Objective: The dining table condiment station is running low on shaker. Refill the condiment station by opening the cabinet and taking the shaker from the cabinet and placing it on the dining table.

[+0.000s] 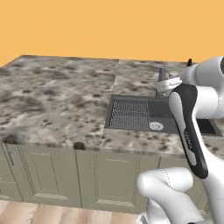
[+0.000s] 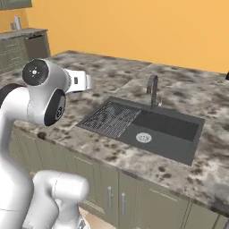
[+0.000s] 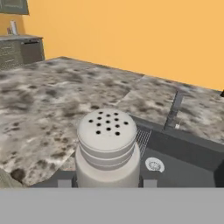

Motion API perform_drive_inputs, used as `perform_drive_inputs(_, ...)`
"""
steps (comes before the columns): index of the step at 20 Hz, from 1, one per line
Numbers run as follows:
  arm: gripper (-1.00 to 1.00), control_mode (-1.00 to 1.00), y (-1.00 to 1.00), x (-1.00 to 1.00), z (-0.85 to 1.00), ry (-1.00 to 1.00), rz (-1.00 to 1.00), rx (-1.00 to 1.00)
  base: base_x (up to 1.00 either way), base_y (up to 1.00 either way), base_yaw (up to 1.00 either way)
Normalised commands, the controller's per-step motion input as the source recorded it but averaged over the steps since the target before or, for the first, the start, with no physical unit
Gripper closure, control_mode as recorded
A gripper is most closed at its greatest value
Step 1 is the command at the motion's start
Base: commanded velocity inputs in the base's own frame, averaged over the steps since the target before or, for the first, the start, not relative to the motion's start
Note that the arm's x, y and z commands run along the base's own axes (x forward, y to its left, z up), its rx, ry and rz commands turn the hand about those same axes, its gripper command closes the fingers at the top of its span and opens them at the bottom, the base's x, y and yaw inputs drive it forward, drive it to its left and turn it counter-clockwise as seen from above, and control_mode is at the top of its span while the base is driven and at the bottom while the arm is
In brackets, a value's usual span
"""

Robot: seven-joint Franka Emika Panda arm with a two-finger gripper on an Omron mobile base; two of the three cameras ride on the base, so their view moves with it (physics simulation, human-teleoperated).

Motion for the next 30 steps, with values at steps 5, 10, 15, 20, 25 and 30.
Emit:
perform_drive_inputs(5,1.00,1.00,0.00,0.00,0.00,0.00,0.00,0.00,0.06,0.98,-0.58)
perform_drive_inputs(10,1.00,1.00,0.00,0.00,0.00,0.00,0.00,0.00,0.04,1.00,-0.31)
perform_drive_inputs(15,1.00,1.00,0.00,0.00,0.00,0.00,0.00,0.00,0.23,1.00,-0.16)
perform_drive_inputs(20,1.00,1.00,0.00,0.00,0.00,0.00,0.00,0.00,0.92,1.00,-0.21)
perform_drive_inputs(25,1.00,1.00,0.00,0.00,0.00,0.00,0.00,0.00,0.38,0.92,-0.14)
perform_drive_inputs(30,1.00,-1.00,-0.07,0.37,-0.14,0.02,0.00,0.00,0.15,0.07,-0.04)
